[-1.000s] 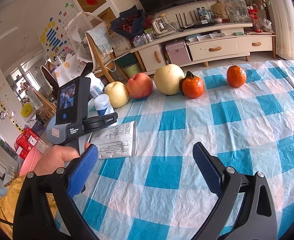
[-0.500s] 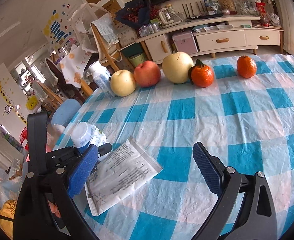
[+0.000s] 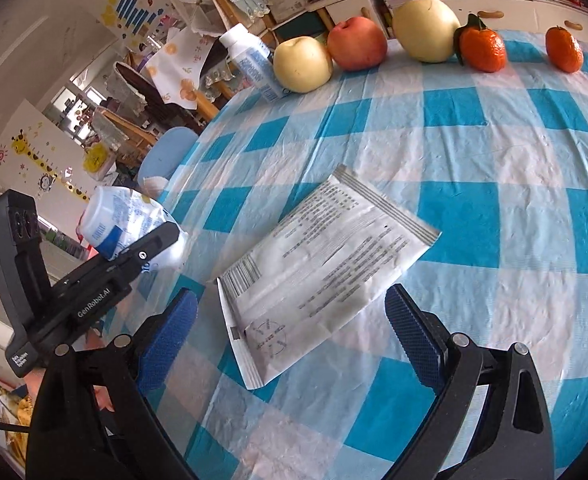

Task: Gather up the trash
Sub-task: 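Lift bottle with left gripper while right gripper moves to second white packet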

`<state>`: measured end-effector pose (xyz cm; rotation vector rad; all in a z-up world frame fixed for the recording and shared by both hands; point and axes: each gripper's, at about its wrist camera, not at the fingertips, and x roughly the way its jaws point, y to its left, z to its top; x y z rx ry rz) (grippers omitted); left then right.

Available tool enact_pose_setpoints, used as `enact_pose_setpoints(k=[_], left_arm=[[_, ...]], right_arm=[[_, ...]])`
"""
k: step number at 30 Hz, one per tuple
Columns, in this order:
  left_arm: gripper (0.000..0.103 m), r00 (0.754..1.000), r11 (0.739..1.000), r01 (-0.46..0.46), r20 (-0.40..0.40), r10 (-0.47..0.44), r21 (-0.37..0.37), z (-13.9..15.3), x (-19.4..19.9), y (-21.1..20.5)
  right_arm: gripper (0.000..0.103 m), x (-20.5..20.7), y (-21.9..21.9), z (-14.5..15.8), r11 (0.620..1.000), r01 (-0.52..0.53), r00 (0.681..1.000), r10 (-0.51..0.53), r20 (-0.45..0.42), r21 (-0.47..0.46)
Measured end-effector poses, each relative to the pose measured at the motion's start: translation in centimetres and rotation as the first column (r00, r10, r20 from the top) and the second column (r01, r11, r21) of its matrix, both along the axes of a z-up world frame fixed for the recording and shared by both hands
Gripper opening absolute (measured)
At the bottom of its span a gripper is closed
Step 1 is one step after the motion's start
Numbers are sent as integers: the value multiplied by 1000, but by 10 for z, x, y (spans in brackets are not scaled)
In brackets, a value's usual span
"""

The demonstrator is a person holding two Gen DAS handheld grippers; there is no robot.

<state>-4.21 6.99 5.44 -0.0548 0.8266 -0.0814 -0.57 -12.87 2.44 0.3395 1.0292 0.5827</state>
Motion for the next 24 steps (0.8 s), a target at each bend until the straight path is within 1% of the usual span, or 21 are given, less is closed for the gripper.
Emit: enact_pose_setpoints(k=[3, 5, 8, 11, 14, 18, 20, 24], left_arm=[[26, 999, 999, -33, 15, 33, -9, 0, -5, 20], [26, 998, 998, -52, 19, 53, -22, 0, -7, 32], [26, 998, 998, -62, 26, 62, -20, -1, -7, 44], [26, 998, 998, -60, 19, 61, -33, -5, -5, 51], [26, 998, 998, -53, 13, 54, -38, -9, -4, 53], [26, 999, 997, -42, 5, 42, -59, -12, -1, 59], [26, 999, 997, -43, 0, 43, -65, -13, -1, 62], [26, 999, 995, -49, -8, 48, -82, -14, 0, 69]], right_arm=[[95, -3, 14, -2, 999, -3, 1000, 3, 13, -43], [95, -4, 21, -3, 997, 7, 999, -3, 43, -82], [95, 1, 34, -7, 988, 29, 996, -15, 93, -151], [95, 10, 44, -10, 981, 38, 992, -15, 123, -191], [95, 19, 62, -11, 972, 12, 990, 22, 142, -234], [96, 20, 90, -10, 949, -41, 978, 102, 181, -312], [99, 20, 102, -10, 934, -51, 972, 129, 199, -354], [99, 22, 118, -10, 920, -71, 966, 159, 202, -385]])
